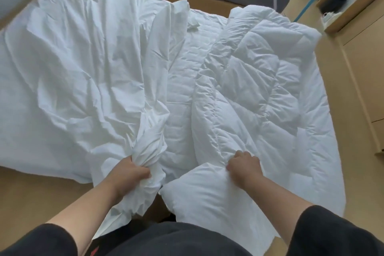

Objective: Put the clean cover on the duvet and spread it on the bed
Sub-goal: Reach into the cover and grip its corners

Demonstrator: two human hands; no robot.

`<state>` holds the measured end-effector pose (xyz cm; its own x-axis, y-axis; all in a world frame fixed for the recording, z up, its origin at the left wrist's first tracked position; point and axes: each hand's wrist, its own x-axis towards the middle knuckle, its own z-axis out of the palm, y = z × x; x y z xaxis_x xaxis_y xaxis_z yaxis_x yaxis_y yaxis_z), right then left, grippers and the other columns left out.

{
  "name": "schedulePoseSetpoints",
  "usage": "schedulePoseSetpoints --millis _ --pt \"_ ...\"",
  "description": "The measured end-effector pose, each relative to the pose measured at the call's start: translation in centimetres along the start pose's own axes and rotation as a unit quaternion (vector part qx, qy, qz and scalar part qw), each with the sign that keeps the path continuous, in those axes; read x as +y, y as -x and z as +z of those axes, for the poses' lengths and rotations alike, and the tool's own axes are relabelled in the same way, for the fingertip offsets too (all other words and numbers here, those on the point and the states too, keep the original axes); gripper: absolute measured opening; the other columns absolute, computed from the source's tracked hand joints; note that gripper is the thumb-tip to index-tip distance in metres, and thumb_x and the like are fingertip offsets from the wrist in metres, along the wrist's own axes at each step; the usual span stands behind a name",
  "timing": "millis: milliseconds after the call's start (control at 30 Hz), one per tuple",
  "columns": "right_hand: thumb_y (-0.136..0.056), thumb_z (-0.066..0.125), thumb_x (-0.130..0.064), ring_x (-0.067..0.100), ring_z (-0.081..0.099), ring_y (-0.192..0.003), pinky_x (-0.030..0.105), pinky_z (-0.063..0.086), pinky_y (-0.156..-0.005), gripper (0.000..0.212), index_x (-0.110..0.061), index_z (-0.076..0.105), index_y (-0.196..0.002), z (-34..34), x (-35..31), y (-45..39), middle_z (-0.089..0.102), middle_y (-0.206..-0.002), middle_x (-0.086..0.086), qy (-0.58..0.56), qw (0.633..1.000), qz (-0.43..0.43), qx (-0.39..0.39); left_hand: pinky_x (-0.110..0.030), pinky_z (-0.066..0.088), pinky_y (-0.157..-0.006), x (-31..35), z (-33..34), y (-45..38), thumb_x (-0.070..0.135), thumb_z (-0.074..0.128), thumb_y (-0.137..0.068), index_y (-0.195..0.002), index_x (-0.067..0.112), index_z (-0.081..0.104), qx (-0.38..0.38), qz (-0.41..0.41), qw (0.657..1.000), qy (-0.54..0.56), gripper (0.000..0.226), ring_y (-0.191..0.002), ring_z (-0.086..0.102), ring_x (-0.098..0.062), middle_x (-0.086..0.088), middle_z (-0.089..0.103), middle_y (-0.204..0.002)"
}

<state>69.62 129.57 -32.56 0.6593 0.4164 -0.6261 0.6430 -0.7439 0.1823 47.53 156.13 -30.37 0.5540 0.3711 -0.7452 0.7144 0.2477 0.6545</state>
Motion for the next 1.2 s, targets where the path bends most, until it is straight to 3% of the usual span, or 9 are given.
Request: schedulePoseSetpoints --millis 167,333,467,567,733,867,933,1100,1200 --pt "-0.085 0.049 -0.012 0.033 0.046 -0.116 0.046 0.033 -0.103 0.032 -0.018 0.057 -0.116 -0.3 -8.5 -2.1 0.05 -0.122 0.008 0.01 0.986 -0.151 0.063 -0.041 0.059 -0.071 -1.0 -1.3 0.4 0.022 0.071 -0.055 -0.102 0.021 0.071 0.03 -0.011 0.999 -0.008 0.047 -0.086 0.071 -0.031 -0.005 0.076 -0.09" --pt "-0.095 0.051 -0.034 0.031 0.059 -0.102 0.04 0.042 -0.079 0.032 -0.017 0.062 -0.119 3.3 -18.0 -3.2 0.06 -0.119 0.008 0.016 0.96 -0.268 -0.078 -0.038 0.058 -0.07 -5.1 -4.0 1.6 0.022 0.072 -0.055 -0.103 0.026 0.071 0.053 -0.06 0.997 -0.003 0.048 -0.084 0.073 -0.024 0.003 0.077 -0.087" --pt "-0.079 0.056 -0.073 0.041 0.047 -0.124 0.065 0.032 -0.093 0.087 -0.019 0.041 -0.145 9.0 -23.4 -4.3 0.044 -0.139 0.012 0.095 0.953 -0.209 -0.2 -0.052 0.057 -0.09 -8.4 -5.6 2.8 0.02 0.07 -0.054 -0.105 0.026 0.072 0.094 -0.096 0.991 0.017 0.051 -0.093 0.072 -0.029 -0.003 0.077 -0.094" --pt "-0.078 0.067 -0.069 0.046 0.035 -0.139 0.068 0.033 -0.1 0.115 -0.017 0.008 -0.161 11.7 -24.5 -4.9 0.026 -0.158 0.019 0.208 0.928 -0.185 -0.249 -0.053 0.057 -0.091 -9.9 -6.1 3.1 0.017 0.071 -0.054 -0.106 0.024 0.072 0.117 -0.108 0.986 0.046 0.052 -0.093 0.072 -0.029 -0.004 0.077 -0.097" --pt "-0.096 0.05 -0.031 0.033 0.053 -0.126 0.046 0.046 -0.086 0.046 -0.022 0.051 -0.141 11.3 -22.1 -5.1 0.052 -0.14 0.003 0.196 0.89 -0.254 -0.324 -0.048 0.059 -0.088 -9.9 -5.8 2.8 0.017 0.071 -0.056 -0.095 0.03 0.075 0.098 -0.1 0.989 0.056 0.041 -0.093 0.072 -0.027 0.0 0.077 -0.094" --pt "-0.082 0.061 -0.033 0.023 0.064 -0.099 0.038 0.053 -0.084 0.033 -0.021 0.067 -0.112 4.4 -19.3 -4.3 0.068 -0.109 0.001 -0.196 0.926 -0.212 -0.241 -0.052 0.058 -0.088 -7.4 -6.1 2.2 0.022 0.072 -0.052 -0.095 0.033 0.075 0.067 -0.057 0.993 0.08 0.044 -0.093 0.072 -0.03 -0.002 0.077 -0.095" --pt "-0.068 0.063 -0.025 0.014 0.067 -0.083 0.037 0.056 -0.077 0.026 -0.024 0.072 -0.092 -0.5 -16.6 -2.8 0.072 -0.087 -0.004 -0.411 0.875 -0.198 -0.159 -0.057 0.056 -0.091 -5.6 -6.8 2.2 0.024 0.073 -0.048 -0.101 0.032 0.075 0.054 -0.024 0.991 0.121 0.053 -0.096 0.072 -0.033 -0.006 0.077 -0.101" --pt "-0.062 0.057 0.005 0.022 0.069 -0.076 0.035 0.056 -0.07 0.036 -0.016 0.078 -0.081 -12.6 -10.5 4.6 0.072 -0.078 0.004 -0.729 0.657 -0.177 0.074 -0.068 0.052 -0.091 -1.0 -10.6 3.8 0.019 0.073 -0.046 -0.109 0.021 0.075 0.019 0.043 0.987 0.153 0.063 -0.098 0.071 -0.042 -0.016 0.075 -0.108" --pt "-0.085 0.04 0.0 0.034 0.063 -0.096 0.039 0.051 -0.089 0.035 -0.007 0.067 -0.108 -19.8 -8.4 10.0 0.064 -0.096 0.014 -0.844 0.482 -0.167 0.164 -0.069 0.053 -0.088 1.0 -13.8 5.6 0.015 0.072 -0.05 -0.105 0.02 0.076 -0.012 0.08 0.988 0.133 0.055 -0.094 0.072 -0.044 -0.019 0.075 -0.104"
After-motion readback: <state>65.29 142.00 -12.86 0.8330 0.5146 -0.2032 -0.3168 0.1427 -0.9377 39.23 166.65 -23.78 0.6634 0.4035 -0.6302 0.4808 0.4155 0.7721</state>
